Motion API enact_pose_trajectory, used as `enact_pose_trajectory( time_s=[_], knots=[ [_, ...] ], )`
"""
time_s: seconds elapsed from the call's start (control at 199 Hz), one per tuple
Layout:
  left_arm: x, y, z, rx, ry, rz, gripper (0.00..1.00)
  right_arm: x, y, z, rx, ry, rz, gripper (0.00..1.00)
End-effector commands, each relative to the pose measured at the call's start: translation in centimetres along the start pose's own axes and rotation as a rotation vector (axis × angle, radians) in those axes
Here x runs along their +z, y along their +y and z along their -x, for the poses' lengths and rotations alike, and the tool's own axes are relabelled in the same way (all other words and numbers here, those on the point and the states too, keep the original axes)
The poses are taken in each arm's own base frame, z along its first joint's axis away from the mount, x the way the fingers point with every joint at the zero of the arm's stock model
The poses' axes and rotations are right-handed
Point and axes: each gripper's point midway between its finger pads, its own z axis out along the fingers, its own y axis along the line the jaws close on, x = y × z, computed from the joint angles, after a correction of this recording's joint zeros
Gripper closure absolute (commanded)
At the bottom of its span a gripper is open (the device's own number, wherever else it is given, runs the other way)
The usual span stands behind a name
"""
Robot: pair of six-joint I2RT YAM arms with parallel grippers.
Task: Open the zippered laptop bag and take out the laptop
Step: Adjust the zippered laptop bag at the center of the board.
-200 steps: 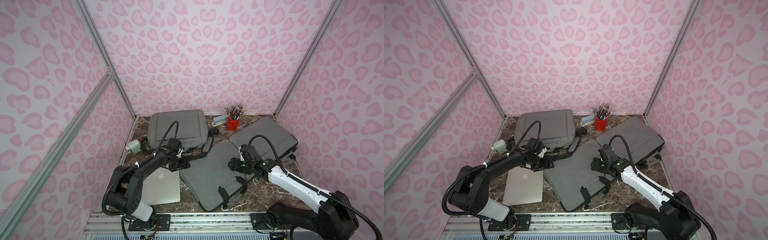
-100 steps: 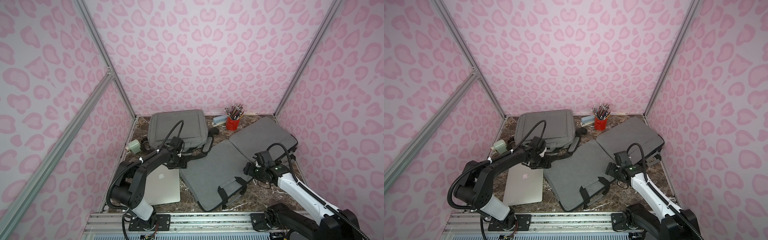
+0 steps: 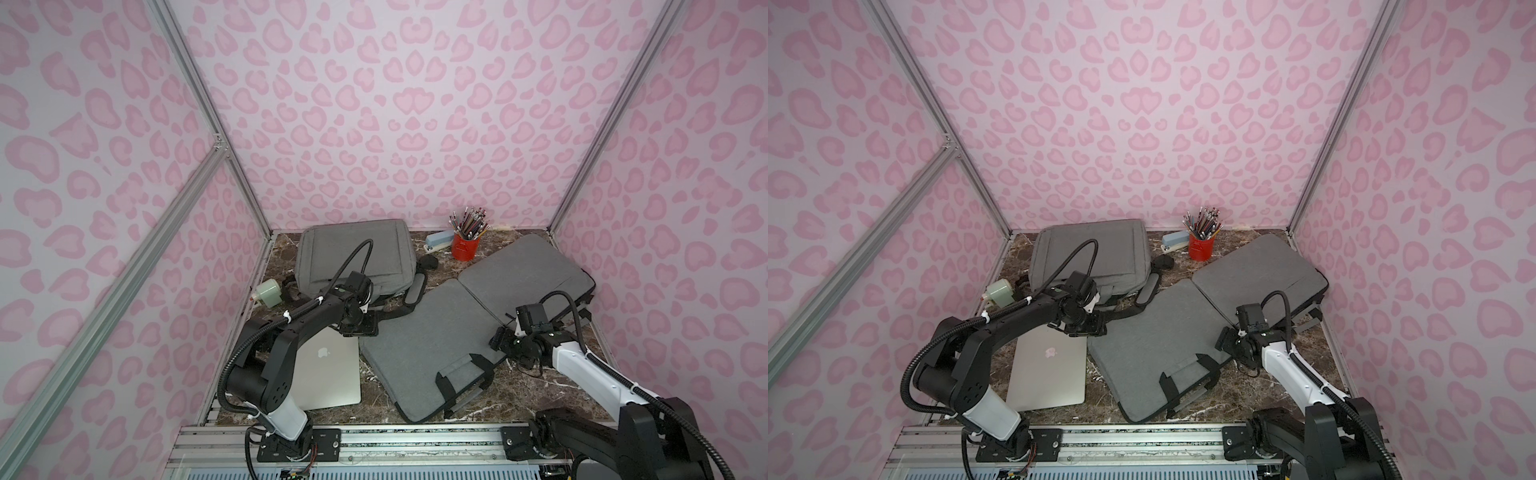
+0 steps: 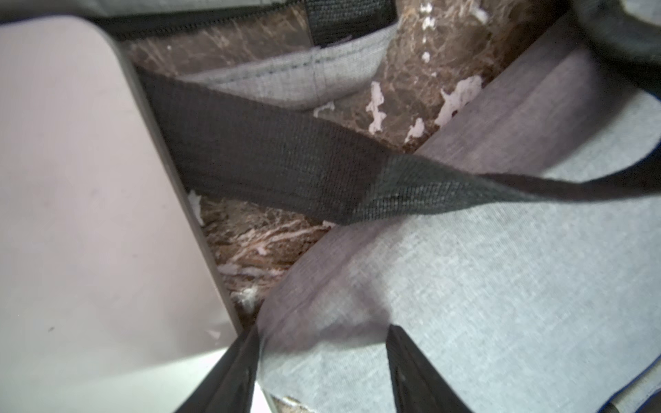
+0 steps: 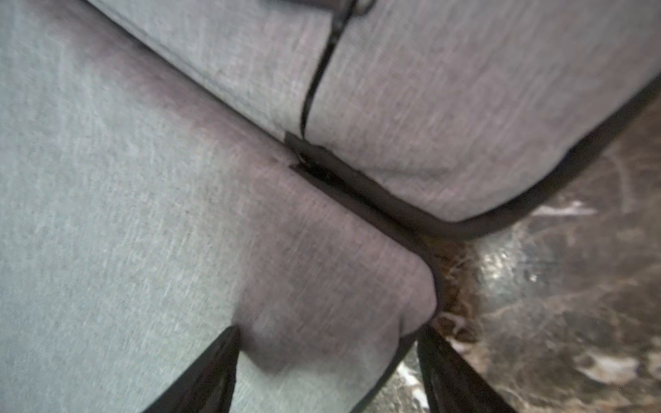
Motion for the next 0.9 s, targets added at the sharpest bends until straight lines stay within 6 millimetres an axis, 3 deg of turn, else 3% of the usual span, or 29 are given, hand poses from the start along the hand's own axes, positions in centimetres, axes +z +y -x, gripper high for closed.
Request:
enact_pose_trajectory(
  time_s=[0.0,0.246,0.432,0.472,0.558,0.658,0.768,0.899],
  knots=[
    [0.7,-0.9,0.4,0.02,0.004,-0.045,0.4,0.6,0.4,-0.1,-0.008,0.014,0.031,0.23],
    [2.2,-0.9,-0.1,0.028,0.055,-0.042,0.46,2.2,-0.5,-1.2,0.003,0.058,0.019,0.36],
    [2.1,-1.0,-0.8,0.039,0.069,-0.039,0.64,2.8,-0.4,-1.9,0.007,0.085,0.044,0.63],
    [2.0,-1.0,-0.9,0.037,0.069,-0.04,0.72,2.8,-0.4,-2.1,0.009,0.089,0.046,0.71],
    [1.6,-1.2,-0.8,0.039,0.058,-0.046,0.8,2.5,-0.2,-2.1,0.003,0.085,0.056,0.87],
    [0.9,-1.3,-0.7,0.042,0.05,-0.046,0.89,1.9,0.2,-2.1,-0.002,0.079,0.077,0.98],
    [-0.1,-1.6,-0.4,0.045,0.033,-0.054,0.97,1.2,0.8,-2.2,-0.007,0.078,0.101,1.0],
    [-1.6,-1.8,-0.2,0.05,0.006,-0.051,0.98,0.0,1.5,-2.0,-0.011,0.059,0.126,1.0]
  ],
)
